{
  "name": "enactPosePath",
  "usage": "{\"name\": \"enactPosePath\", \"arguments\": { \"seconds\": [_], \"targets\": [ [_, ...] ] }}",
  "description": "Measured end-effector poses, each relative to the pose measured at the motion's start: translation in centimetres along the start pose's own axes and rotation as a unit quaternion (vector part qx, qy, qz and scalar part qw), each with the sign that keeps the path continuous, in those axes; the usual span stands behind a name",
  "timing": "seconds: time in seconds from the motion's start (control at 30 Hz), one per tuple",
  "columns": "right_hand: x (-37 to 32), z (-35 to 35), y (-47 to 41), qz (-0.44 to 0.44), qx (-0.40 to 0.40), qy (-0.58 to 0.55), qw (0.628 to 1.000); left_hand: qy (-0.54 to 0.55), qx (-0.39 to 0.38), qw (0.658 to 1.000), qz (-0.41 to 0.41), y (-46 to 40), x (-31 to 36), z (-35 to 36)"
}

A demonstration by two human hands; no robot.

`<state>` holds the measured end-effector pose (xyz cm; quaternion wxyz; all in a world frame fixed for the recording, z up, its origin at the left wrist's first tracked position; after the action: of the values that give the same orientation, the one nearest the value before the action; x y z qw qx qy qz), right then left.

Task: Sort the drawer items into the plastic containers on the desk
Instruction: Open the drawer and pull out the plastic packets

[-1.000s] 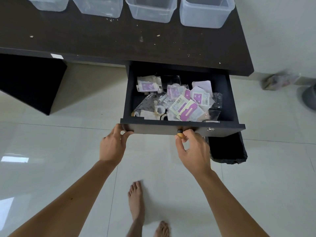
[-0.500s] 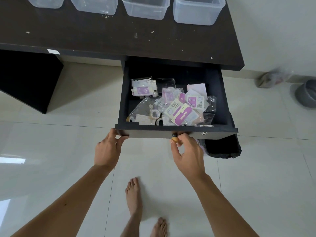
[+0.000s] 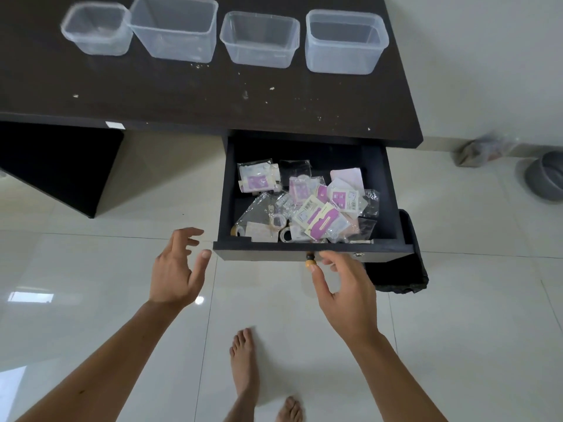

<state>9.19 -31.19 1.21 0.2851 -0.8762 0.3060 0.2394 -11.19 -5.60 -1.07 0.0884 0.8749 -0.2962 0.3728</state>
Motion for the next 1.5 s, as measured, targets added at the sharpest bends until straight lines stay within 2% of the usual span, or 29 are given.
{"name": "enactPosePath", "arguments": {
  "seconds": [0.13,0.37,0.47,0.6,0.73,0.87,0.97,1.07,1.33,1.5],
  "targets": [
    [-2.4,-2.3,-4.1,-0.029,0.018,-0.046,0.998,0.062,0.000,0.998,0.024,-3.6,3.1,-2.0],
    [-0.5,-1.1,-10.8,0.007,-0.059,-0.028,0.998,0.047,-0.063,0.994,0.078,-8.4,8.6,0.1],
    [2.1,0.5,-12.1,0.026,-0.122,0.027,0.992,-0.017,-0.137,0.983,0.124,-9.3,9.4,3.4],
    [5.8,2.2,-12.8,0.110,-0.212,0.086,0.967,-0.114,-0.257,0.948,0.148,-10.2,8.5,7.7],
    [7.4,3.5,-13.4,0.147,-0.274,0.113,0.944,-0.182,-0.255,0.941,0.131,-10.9,8.5,9.5],
    [8.2,4.0,-13.4,0.164,-0.267,0.115,0.942,-0.231,-0.280,0.928,0.079,-11.0,8.6,10.6],
    [8.0,3.4,-13.7,0.167,-0.242,0.091,0.951,-0.207,-0.307,0.929,0.019,-11.3,8.4,11.0],
    [7.7,3.2,-13.8,0.173,-0.280,0.043,0.943,-0.162,-0.299,0.940,-0.013,-11.8,8.5,10.6],
    [5.9,2.4,-15.1,0.228,-0.281,-0.081,0.928,0.059,-0.278,0.956,-0.078,-12.9,8.4,9.8],
    [4.1,2.2,-15.7,0.271,-0.214,-0.230,0.910,0.150,-0.282,0.941,-0.108,-12.5,8.7,9.3]
  ]
}}
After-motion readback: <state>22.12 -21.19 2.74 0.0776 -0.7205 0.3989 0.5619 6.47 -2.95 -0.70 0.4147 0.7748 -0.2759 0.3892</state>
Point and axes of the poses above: each hand's wrist, its own y-axis away from the middle knuckle, its own z-axis out of the palm, x = y × z, the point moved 6 cm from there along -y, towards the middle knuckle, and after that the axes turned 6 degrees about -z, right-handed, at the moved point
